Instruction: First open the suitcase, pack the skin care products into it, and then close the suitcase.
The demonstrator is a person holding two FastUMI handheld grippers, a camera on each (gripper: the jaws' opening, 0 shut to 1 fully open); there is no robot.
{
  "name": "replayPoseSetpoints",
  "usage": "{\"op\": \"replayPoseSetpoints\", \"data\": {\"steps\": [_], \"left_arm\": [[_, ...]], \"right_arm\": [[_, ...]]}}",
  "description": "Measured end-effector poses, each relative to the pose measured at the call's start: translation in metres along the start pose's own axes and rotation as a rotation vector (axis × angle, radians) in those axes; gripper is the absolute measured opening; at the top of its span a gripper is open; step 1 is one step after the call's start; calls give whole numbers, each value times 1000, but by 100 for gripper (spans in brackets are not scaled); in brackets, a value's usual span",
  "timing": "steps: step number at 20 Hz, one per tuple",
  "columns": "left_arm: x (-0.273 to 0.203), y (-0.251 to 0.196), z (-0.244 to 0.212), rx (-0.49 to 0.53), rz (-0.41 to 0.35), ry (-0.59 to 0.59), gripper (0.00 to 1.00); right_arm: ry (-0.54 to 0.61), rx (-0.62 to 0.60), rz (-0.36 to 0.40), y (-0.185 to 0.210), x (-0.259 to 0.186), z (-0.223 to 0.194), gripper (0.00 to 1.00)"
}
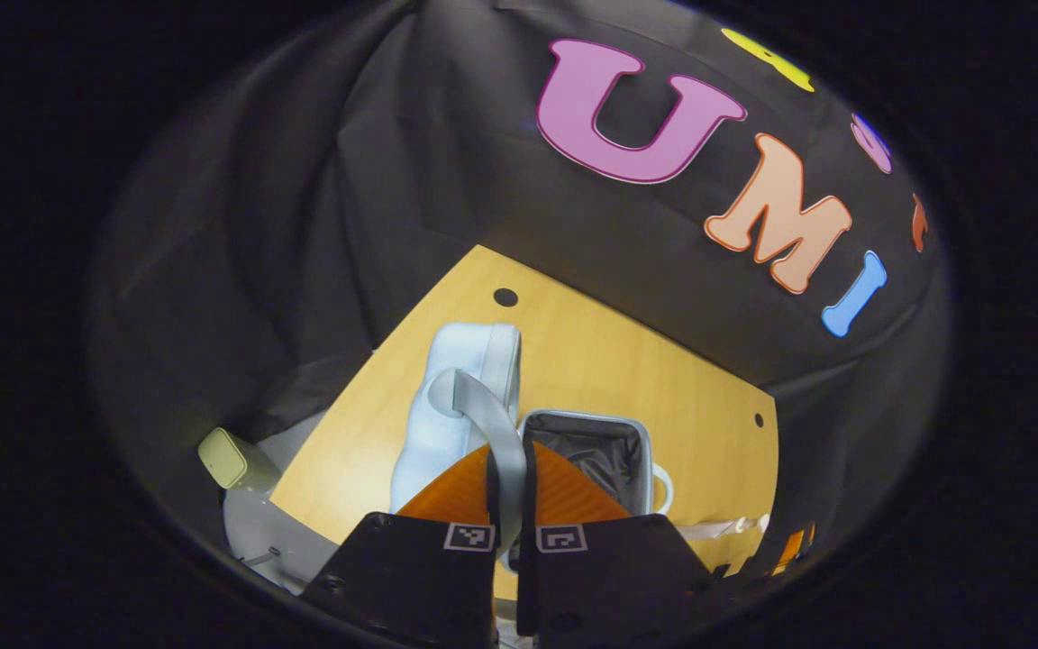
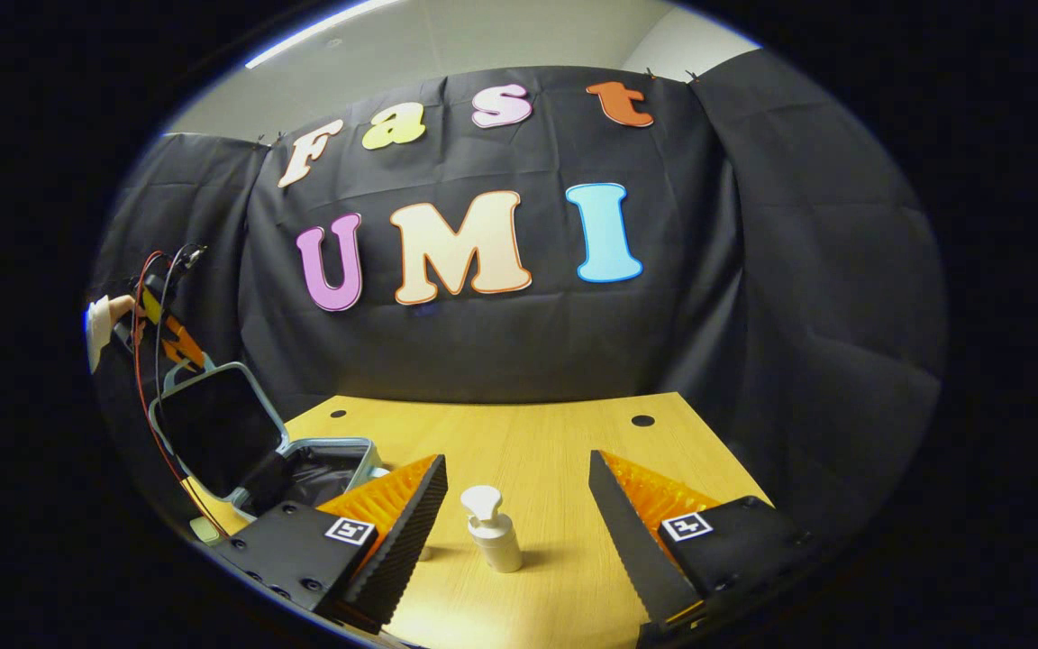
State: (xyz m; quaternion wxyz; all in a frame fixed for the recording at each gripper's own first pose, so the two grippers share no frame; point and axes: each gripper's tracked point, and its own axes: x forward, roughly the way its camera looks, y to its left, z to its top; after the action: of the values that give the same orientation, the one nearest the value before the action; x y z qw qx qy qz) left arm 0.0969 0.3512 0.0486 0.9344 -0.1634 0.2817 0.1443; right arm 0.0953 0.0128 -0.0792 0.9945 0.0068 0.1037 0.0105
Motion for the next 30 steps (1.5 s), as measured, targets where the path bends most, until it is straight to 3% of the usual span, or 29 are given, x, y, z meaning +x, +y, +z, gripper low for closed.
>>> {"op": "replayPoseSetpoints", "data": {"steps": [6, 14, 18, 25, 28, 30], "left_arm": [[24, 82, -3, 41, 90, -30, 2], [118, 150, -71, -87, -49, 25, 2], [149, 162, -96, -94, -70, 46, 2], [163, 176, -104, -125, -121, 39, 2], [165, 187, -106, -79, -74, 38, 3], [163, 195, -106, -34, -19, 34, 19]], "right_arm": [[-3, 7, -49, 4, 4, 0, 99], [-4, -20, -88, 21, 5, 4, 100], [28, -28, -81, 43, 7, -10, 99], [76, -49, -26, 81, 13, -30, 99], [78, -61, -18, 86, 16, -31, 99], [73, -60, -20, 84, 19, -29, 99]]}}
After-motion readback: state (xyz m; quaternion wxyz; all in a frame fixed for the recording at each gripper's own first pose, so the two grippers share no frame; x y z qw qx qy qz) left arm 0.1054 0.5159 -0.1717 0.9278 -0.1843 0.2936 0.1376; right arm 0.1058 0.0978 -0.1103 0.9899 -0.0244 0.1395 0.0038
